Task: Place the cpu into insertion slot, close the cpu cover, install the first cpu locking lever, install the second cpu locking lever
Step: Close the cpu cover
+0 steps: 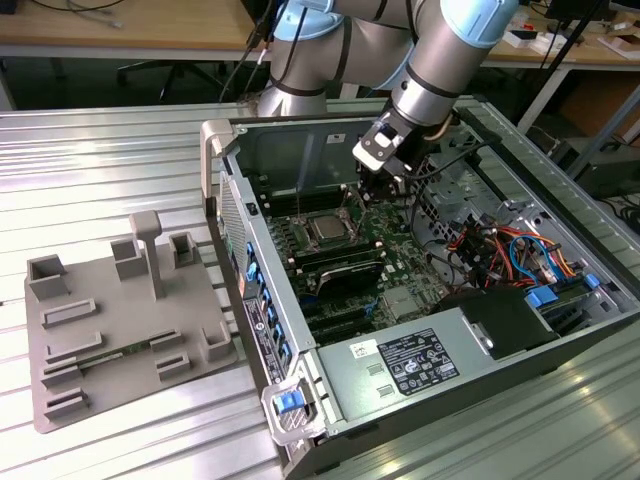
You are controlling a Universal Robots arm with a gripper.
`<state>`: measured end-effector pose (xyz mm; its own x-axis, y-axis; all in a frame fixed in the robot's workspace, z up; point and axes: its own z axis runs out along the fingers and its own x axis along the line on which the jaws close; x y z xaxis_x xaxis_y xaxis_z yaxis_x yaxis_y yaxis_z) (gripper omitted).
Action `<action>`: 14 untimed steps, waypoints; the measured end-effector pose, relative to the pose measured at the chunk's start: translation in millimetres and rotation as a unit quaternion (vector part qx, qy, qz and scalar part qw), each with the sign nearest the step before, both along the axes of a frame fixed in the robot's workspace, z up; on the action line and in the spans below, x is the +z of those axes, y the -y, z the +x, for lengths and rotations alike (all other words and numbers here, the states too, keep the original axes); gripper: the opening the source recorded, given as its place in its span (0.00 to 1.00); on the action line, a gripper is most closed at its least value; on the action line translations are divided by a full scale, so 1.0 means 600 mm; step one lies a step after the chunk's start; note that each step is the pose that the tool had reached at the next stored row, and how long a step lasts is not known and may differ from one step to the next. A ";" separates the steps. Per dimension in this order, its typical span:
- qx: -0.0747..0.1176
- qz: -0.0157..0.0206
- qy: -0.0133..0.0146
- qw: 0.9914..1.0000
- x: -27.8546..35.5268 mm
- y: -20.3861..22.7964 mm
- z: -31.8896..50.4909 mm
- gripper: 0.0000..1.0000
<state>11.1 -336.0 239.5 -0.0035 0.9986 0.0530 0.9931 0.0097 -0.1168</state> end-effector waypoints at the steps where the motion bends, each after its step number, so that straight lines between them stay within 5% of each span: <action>1: 0.000 0.000 0.000 1.000 0.000 0.0000 -0.002 0.11; 14: 0.000 0.002 0.000 1.000 -0.003 0.0013 -0.026 0.11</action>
